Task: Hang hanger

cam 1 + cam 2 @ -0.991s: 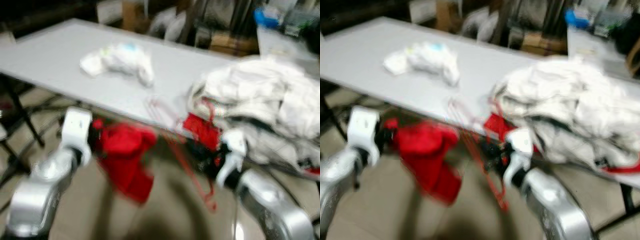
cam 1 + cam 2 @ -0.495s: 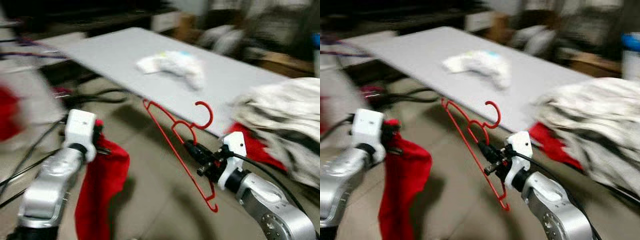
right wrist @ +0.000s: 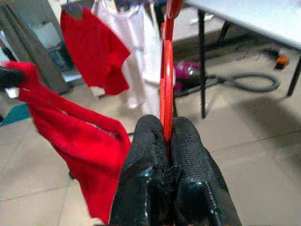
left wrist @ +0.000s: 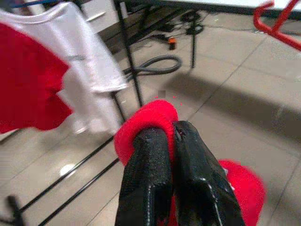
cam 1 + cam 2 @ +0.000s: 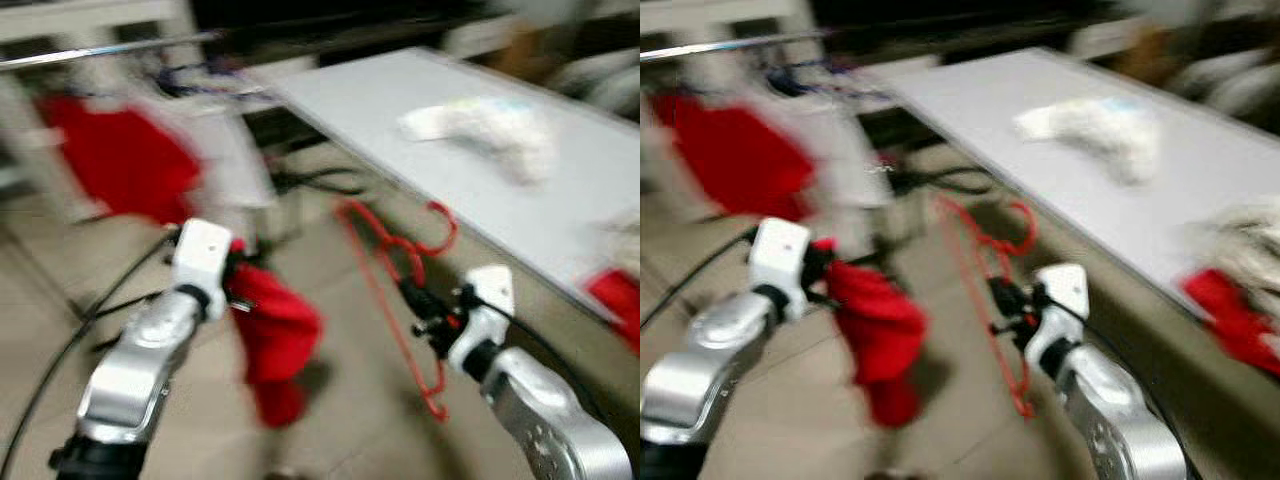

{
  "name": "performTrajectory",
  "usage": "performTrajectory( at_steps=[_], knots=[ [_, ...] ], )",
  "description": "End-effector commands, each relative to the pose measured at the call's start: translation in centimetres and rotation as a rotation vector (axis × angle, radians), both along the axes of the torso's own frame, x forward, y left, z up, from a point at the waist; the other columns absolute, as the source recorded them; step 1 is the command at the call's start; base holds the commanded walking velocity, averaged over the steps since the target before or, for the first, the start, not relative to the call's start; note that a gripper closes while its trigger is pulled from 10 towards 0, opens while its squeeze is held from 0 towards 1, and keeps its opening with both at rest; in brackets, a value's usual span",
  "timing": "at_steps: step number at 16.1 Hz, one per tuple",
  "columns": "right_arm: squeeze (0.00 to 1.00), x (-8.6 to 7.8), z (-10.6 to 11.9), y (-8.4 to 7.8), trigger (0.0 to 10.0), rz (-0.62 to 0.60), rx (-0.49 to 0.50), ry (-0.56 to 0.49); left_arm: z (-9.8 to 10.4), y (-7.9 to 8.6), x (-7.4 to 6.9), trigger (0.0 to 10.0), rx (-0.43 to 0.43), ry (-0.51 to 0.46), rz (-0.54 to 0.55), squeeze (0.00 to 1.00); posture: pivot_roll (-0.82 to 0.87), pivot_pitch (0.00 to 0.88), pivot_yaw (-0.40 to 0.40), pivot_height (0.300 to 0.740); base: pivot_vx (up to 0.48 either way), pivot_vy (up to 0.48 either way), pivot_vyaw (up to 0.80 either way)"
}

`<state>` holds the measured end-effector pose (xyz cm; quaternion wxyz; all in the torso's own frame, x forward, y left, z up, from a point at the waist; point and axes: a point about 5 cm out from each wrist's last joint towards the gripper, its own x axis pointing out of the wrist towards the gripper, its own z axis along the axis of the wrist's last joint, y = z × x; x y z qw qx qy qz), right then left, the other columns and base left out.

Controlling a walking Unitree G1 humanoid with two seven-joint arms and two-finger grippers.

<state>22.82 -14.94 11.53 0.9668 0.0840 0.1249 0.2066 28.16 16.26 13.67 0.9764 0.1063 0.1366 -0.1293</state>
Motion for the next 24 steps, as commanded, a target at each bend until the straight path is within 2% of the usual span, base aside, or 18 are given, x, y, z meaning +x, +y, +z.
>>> performTrajectory(
  at_steps=[1, 5, 9, 13, 16, 18, 19, 20, 22, 23, 24],
  knots=[
    [0.00, 0.0, 0.4, 0.0, 10.0, -0.014, -0.001, -0.028, 1.1, -0.2, 0.6, 10.0, 0.007, -0.053, -0.018, 0.00, 0.04, 0.000, 0.066, 0.740, 0.000, 0.000, 0.80],
    [0.00, -0.2, 0.5, -0.4, 10.0, -0.027, -0.029, -0.040, 0.5, -0.4, 1.2, 10.0, 0.029, -0.034, -0.046, 0.00, 0.02, 0.000, 0.082, 0.740, 0.000, 0.000, 0.80],
    [0.00, 0.2, 0.6, -0.4, 10.0, -0.015, -0.042, -0.044, 0.0, -0.3, 0.8, 10.0, 0.038, -0.020, -0.047, 0.00, 0.04, 0.000, 0.051, 0.740, 0.000, 0.000, 0.80],
    [0.00, 1.3, 0.7, -0.1, 10.0, 0.020, -0.050, -0.050, 0.0, 1.4, 0.0, 10.0, 0.041, -0.043, 0.019, 0.00, 0.07, 0.000, 0.003, 0.740, 0.000, 0.000, 0.80],
    [0.00, 1.6, 0.5, -0.4, 10.0, -0.014, -0.046, -0.045, -0.1, 0.6, -0.3, 10.0, -0.022, -0.094, -0.001, 0.00, 0.08, 0.000, -0.008, 0.740, 0.000, 0.000, 0.80],
    [0.00, 1.6, 0.5, -0.7, 10.0, -0.027, -0.044, -0.048, -0.2, 0.4, -0.5, 10.0, 0.000, -0.086, -0.019, 0.00, 0.08, 0.000, -0.006, 0.740, 0.000, 0.000, 0.80],
    [0.00, 1.9, 0.5, -1.4, 10.0, -0.059, -0.027, -0.047, -0.4, 1.0, 0.0, 10.0, 0.070, -0.079, -0.056, 0.00, 0.08, 0.000, -0.011, 0.740, 0.000, 0.000, 0.00],
    [0.00, 2.0, 0.5, -1.4, 10.0, 0.000, -0.116, -0.063, -0.5, 2.3, 0.6, 10.0, 0.140, -0.082, -0.097, 0.00, 0.10, 0.000, -0.022, 0.740, 0.000, 0.000, 0.00],
    [0.00, 2.5, 0.6, -1.8, 10.0, 0.084, -0.136, -0.092, -0.3, 5.0, 2.2, 10.0, 0.237, -0.014, -0.209, 0.00, 0.13, 0.000, -0.038, 0.740, 0.000, 0.000, 0.00],
    [0.00, 2.6, 0.4, -1.5, 10.0, 0.118, -0.176, -0.097, -0.3, 6.0, 2.5, 10.0, 0.279, 0.004, -0.237, 0.00, 0.14, 0.000, -0.040, 0.740, 0.000, 0.000, 0.00],
    [0.00, 2.8, 0.2, -1.5, 10.0, 0.184, -0.246, -0.109, 0.4, 6.7, 3.4, 10.0, 0.302, 0.011, -0.323, 0.00, 0.15, 0.000, -0.042, 0.740, 0.000, 0.000, 0.00]
  ],
)
